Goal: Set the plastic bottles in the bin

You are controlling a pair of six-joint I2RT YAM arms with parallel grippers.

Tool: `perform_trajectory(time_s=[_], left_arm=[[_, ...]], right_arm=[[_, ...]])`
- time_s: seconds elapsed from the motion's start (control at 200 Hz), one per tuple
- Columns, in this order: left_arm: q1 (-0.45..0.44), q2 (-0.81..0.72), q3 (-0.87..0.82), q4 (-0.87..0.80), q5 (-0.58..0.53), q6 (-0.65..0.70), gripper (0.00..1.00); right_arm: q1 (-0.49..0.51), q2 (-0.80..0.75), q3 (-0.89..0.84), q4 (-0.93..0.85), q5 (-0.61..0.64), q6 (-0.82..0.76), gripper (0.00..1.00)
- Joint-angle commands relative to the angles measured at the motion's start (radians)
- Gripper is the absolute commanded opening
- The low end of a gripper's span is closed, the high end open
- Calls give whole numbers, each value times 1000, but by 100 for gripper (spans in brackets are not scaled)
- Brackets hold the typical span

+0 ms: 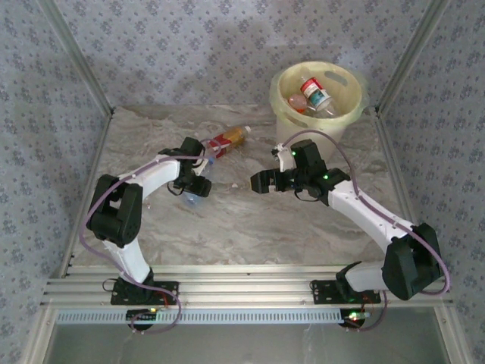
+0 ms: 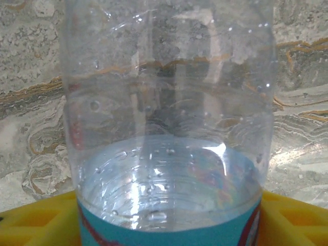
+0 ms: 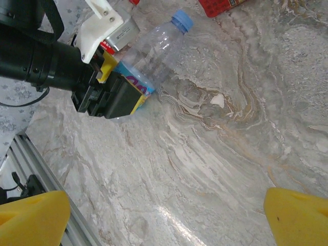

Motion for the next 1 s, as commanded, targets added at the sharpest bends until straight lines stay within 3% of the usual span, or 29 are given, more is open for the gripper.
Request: perform_trajectory(time_s=[0.0,0.115,0.31,0.53,0.994], left_arm=[[-22,-47,16,-31,31,-4,65],[-39,-127,0,-25,84,-16,62],[-96,-288,-66,156,238,-39,62],[-150,-369,-128,354,368,-125,62],[-263,-398,-190,581,431,-247,62]], right_arm=[[-10,-3,-12,47,29,60,98],[-24,-16,-46,145,24,177,97],[-34,-6,-34,235,26,367,95],[-70,24,-12,386,-45,526,95],[-21,113,58,435,-73,551,92]])
